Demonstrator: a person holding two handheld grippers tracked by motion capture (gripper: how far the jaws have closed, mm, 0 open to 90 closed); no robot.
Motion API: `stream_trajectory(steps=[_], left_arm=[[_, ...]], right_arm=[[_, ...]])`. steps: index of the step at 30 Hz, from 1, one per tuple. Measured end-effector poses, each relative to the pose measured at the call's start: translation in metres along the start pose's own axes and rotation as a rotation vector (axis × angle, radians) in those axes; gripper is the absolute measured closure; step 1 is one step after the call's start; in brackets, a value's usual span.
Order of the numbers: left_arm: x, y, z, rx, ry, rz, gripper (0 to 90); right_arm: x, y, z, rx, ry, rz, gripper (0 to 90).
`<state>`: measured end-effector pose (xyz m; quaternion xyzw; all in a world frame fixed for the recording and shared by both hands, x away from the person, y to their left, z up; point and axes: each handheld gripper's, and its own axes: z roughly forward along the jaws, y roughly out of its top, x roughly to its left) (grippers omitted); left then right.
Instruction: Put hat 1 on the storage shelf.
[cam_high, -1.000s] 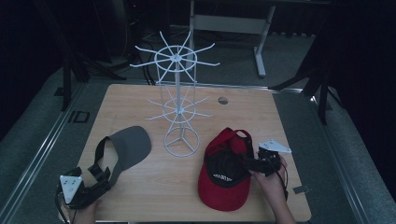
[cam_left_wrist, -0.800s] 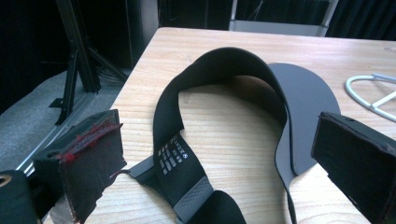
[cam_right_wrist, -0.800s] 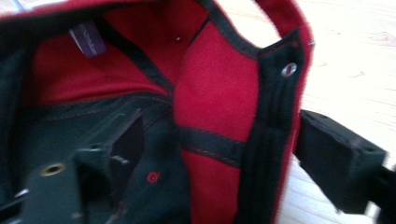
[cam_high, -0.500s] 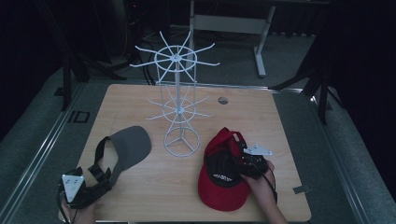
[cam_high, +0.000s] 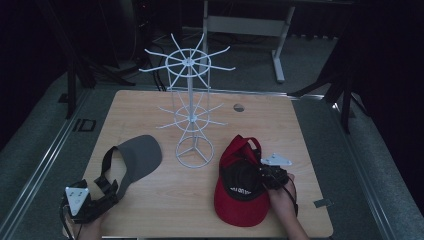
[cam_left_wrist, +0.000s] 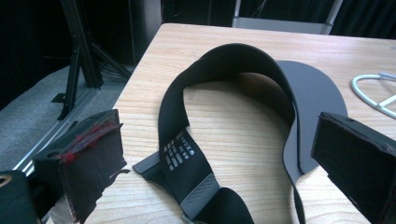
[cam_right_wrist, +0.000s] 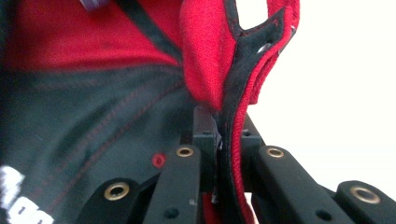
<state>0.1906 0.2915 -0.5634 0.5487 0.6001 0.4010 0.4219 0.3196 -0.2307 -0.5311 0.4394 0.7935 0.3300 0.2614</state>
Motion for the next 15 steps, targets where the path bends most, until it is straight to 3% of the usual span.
stream_trajectory(steps=[4, 7, 11, 12, 15], left_arm=[[0.000, 0.001, -0.001, -0.016, -0.014, 0.006, 2.7], [-0.001, 0.001, -0.001, 0.002, 0.009, 0.023, 2.7], [0.000, 0.001, -0.001, 0.010, 0.009, 0.007, 2.7], [0.001, 0.000, 0.000, 0.029, 0.001, -0.005, 2.7], [0.000, 0.000, 0.000, 0.038, -0.009, -0.017, 2.7]], right_arm=[[-0.008, 0.010, -0.016, -0.067, -0.027, 0.004, 84.0], [-0.016, 0.016, -0.028, -0.102, -0.026, 0.030, 84.2], [-0.021, 0.024, -0.043, -0.139, -0.039, 0.033, 84.2], [-0.025, 0.030, -0.057, -0.179, -0.047, 0.045, 84.1], [-0.029, 0.037, -0.069, -0.220, -0.045, 0.062, 84.1]])
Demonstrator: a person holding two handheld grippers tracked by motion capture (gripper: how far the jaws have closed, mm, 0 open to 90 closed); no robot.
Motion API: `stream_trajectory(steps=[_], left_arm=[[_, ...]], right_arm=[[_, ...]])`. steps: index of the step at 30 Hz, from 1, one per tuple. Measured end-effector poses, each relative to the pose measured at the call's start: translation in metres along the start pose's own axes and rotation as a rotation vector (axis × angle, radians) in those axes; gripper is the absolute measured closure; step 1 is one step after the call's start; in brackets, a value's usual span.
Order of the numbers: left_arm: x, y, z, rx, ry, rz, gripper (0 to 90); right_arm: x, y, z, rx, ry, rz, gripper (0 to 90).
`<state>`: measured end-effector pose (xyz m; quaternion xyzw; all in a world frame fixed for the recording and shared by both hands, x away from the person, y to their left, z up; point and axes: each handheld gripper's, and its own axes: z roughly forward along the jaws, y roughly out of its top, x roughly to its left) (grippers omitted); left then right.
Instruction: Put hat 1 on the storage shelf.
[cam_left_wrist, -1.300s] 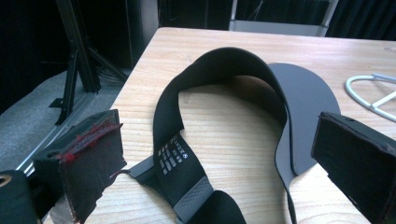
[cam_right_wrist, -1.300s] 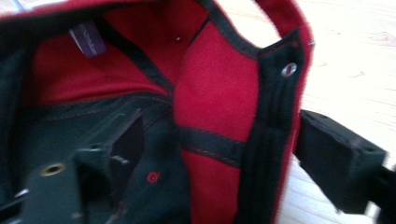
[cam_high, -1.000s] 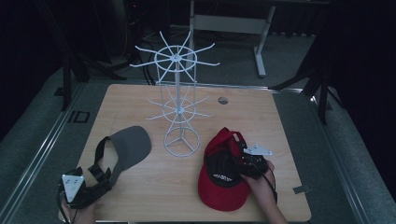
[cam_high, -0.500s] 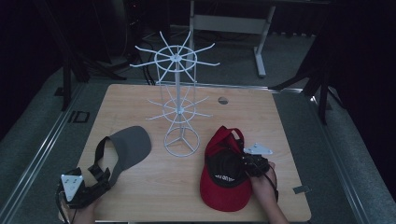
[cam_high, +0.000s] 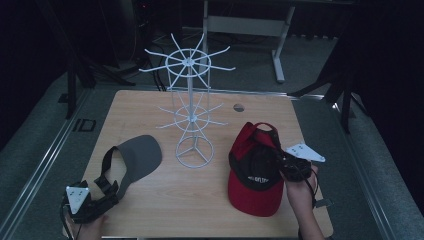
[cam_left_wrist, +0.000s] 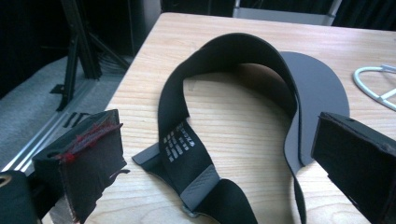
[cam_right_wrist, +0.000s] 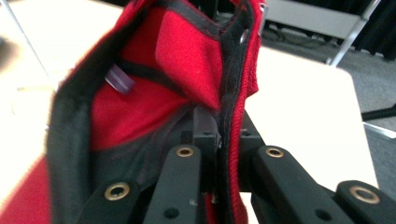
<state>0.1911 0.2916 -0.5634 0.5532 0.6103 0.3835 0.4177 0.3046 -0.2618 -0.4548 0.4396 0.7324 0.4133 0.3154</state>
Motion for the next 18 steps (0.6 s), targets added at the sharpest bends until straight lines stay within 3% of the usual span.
stream_trajectory(steps=[8, 10, 14, 16, 18], left_arm=[[-0.002, 0.002, 0.001, 0.028, -0.035, -0.017, 2.7], [-0.005, 0.004, 0.001, 0.065, -0.061, 0.004, 2.7], [-0.009, 0.007, -0.001, 0.067, -0.084, 0.030, 2.7], [-0.012, 0.014, -0.005, 0.055, -0.151, 0.014, 2.7], [-0.018, 0.020, -0.008, 0.065, -0.173, 0.054, 2.9]], right_arm=[[-0.002, 0.022, -0.022, -0.071, 0.015, 0.009, 84.1], [-0.003, 0.028, -0.027, -0.083, 0.026, 0.021, 84.1], [-0.006, 0.031, -0.030, -0.081, 0.025, 0.027, 84.1], [-0.007, 0.032, -0.030, -0.084, 0.031, 0.031, 84.1], [-0.006, 0.033, -0.032, -0.083, 0.030, 0.028, 84.1]])
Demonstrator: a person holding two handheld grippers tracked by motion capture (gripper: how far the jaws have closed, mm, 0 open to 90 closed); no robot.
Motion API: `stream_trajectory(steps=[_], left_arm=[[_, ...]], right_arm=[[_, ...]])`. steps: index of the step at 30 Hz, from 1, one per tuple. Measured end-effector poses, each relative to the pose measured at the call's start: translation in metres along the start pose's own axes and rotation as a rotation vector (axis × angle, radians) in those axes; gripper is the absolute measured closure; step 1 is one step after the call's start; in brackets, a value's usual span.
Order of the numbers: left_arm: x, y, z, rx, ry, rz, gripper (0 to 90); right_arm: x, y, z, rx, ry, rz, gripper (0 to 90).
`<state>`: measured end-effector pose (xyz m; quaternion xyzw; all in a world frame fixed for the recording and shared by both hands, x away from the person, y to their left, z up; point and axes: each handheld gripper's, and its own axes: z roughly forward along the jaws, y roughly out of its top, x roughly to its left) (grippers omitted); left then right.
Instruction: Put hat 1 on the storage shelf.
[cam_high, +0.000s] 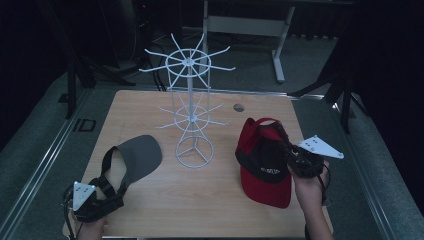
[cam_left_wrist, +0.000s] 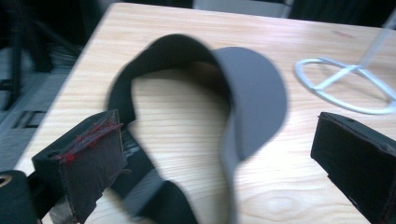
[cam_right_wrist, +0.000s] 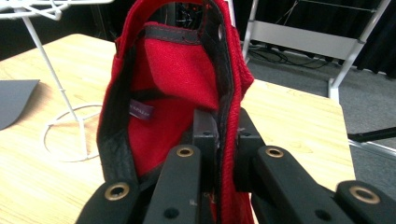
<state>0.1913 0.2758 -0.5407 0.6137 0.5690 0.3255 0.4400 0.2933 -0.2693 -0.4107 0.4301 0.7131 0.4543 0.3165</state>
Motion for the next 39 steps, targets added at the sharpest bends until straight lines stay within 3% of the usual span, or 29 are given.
stream_trajectory(steps=[1, 2, 8, 13, 14, 16, 24, 29, 30, 32, 35, 39], left_arm=[[0.000, 0.000, 0.000, 0.000, 0.000, 0.000, 5.6], [-0.007, 0.003, -0.002, 0.012, -0.032, 0.057, 5.9], [-0.020, 0.016, -0.004, 0.030, -0.154, 0.033, 6.0], [-0.035, 0.031, -0.009, 0.023, -0.245, 0.066, 6.2], [-0.035, 0.031, -0.009, 0.023, -0.245, 0.066, 6.2], [-0.046, 0.040, -0.011, 0.016, -0.289, 0.090, 6.2], [-0.072, 0.061, -0.010, -0.004, -0.363, 0.140, 6.3], [-0.089, 0.070, -0.010, -0.010, -0.462, 0.182, 7.6], [-0.089, 0.070, -0.010, -0.010, -0.462, 0.182, 7.6], [-0.102, 0.076, -0.012, -0.017, -0.519, 0.229, 7.6], [-0.115, 0.083, -0.010, -0.012, -0.548, 0.268, 7.6], [-0.121, 0.087, -0.008, -0.010, -0.564, 0.286, 7.6]], right_arm=[[0.000, 0.000, 0.000, 0.000, 0.000, 0.000, 84.1], [0.000, 0.001, -0.002, -0.002, 0.008, 0.006, 84.1], [-0.001, 0.006, -0.009, -0.026, 0.020, 0.025, 84.1], [-0.001, 0.010, -0.015, -0.037, 0.024, 0.019, 84.1], [-0.001, 0.010, -0.015, -0.037, 0.024, 0.019, 84.1], [0.000, 0.012, -0.018, -0.043, 0.025, 0.020, 84.1], [0.000, 0.018, -0.027, -0.064, 0.049, 0.031, 84.1], [0.000, 0.022, -0.033, -0.084, 0.075, 0.046, 84.1], [0.000, 0.022, -0.033, -0.084, 0.075, 0.046, 84.1], [0.003, 0.024, -0.036, -0.092, 0.086, 0.040, 84.1], [0.007, 0.027, -0.038, -0.099, 0.097, 0.037, 84.1], [0.010, 0.028, -0.040, -0.102, 0.107, 0.035, 84.1]])
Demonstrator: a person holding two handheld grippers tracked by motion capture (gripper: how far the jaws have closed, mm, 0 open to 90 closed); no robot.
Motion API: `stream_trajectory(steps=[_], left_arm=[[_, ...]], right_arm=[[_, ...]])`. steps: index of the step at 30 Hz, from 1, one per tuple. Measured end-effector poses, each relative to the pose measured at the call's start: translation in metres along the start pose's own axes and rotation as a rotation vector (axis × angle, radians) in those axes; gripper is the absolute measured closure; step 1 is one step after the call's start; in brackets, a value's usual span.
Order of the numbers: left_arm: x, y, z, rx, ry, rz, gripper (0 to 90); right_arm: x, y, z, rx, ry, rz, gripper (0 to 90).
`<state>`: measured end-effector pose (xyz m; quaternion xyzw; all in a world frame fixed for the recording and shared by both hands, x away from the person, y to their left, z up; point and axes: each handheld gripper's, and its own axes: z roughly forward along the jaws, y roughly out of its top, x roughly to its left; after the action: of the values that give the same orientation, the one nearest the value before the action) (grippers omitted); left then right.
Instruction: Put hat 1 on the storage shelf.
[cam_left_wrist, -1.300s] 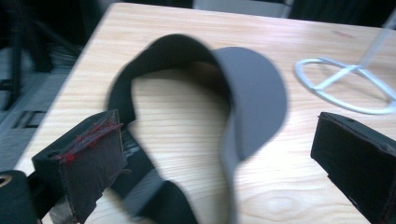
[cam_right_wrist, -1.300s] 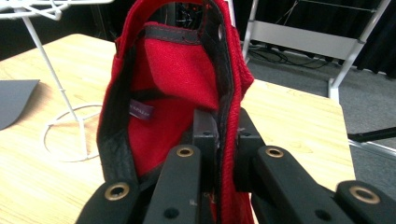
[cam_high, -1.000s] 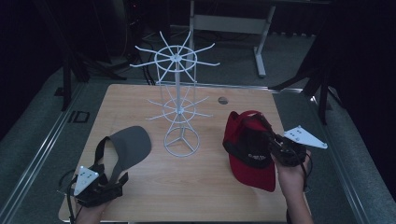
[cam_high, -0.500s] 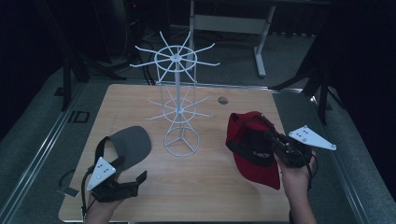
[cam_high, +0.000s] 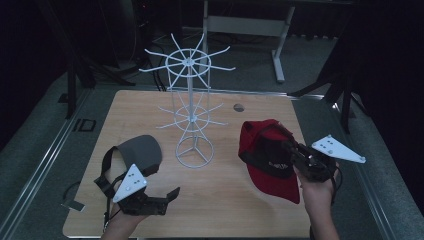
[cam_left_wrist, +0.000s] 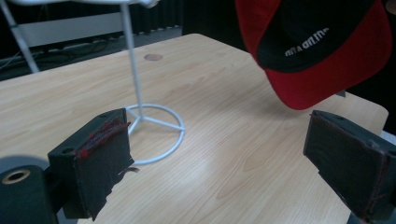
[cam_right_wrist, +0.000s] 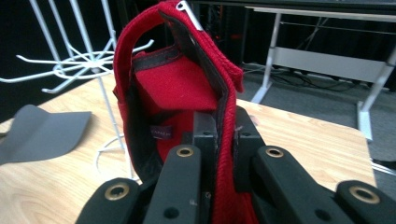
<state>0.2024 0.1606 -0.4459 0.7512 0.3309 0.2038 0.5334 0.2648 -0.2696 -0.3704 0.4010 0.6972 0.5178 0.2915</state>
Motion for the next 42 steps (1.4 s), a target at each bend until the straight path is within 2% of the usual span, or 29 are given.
stream_trajectory(steps=[1, 8, 11, 12, 13, 17, 19, 21, 23, 30, 37, 39, 42], left_arm=[[-0.004, 0.008, 0.007, 0.008, -0.006, 0.014, 7.6], [-0.011, 0.030, 0.015, -0.016, -0.008, 0.052, 7.6], [-0.016, 0.040, 0.020, -0.025, -0.033, 0.063, 7.6], [-0.016, 0.040, 0.020, -0.025, -0.033, 0.063, 7.6], [-0.018, 0.046, 0.024, -0.024, -0.034, 0.082, 7.6], [-0.022, 0.054, 0.030, -0.014, -0.049, 0.089, 7.6], [-0.026, 0.062, 0.034, -0.023, -0.058, 0.113, 7.6], [-0.028, 0.066, 0.036, -0.027, -0.061, 0.121, 7.7], [-0.033, 0.076, 0.044, -0.032, -0.071, 0.152, 7.6], [-0.040, 0.095, 0.064, -0.033, -0.111, 0.188, 8.1], [-0.046, 0.107, 0.080, -0.022, -0.127, 0.195, 10.1], [-0.048, 0.111, 0.083, -0.029, -0.134, 0.199, 14.0], [-0.049, 0.115, 0.087, -0.038, -0.130, 0.202, 15.1]], right_arm=[[0.004, 0.001, -0.002, -0.004, 0.012, -0.002, 84.1], [0.014, 0.007, -0.010, -0.028, 0.053, -0.010, 84.1], [0.019, 0.008, -0.013, -0.034, 0.059, -0.020, 84.1], [0.020, 0.009, -0.014, -0.038, 0.063, -0.023, 84.1], [0.021, 0.009, -0.015, -0.043, 0.063, -0.023, 84.1], [0.025, 0.010, -0.021, -0.064, 0.069, -0.019, 84.1], [0.027, 0.012, -0.026, -0.075, 0.077, -0.019, 84.1], [0.028, 0.012, -0.027, -0.078, 0.082, -0.021, 84.1], [0.030, 0.013, -0.030, -0.080, 0.091, -0.034, 84.1], [0.034, 0.012, -0.030, -0.078, 0.120, -0.033, 84.0], [0.036, 0.012, -0.033, -0.089, 0.146, -0.021, 84.0], [0.037, 0.013, -0.034, -0.091, 0.152, -0.026, 84.1], [0.039, 0.014, -0.035, -0.097, 0.166, -0.024, 84.0]])
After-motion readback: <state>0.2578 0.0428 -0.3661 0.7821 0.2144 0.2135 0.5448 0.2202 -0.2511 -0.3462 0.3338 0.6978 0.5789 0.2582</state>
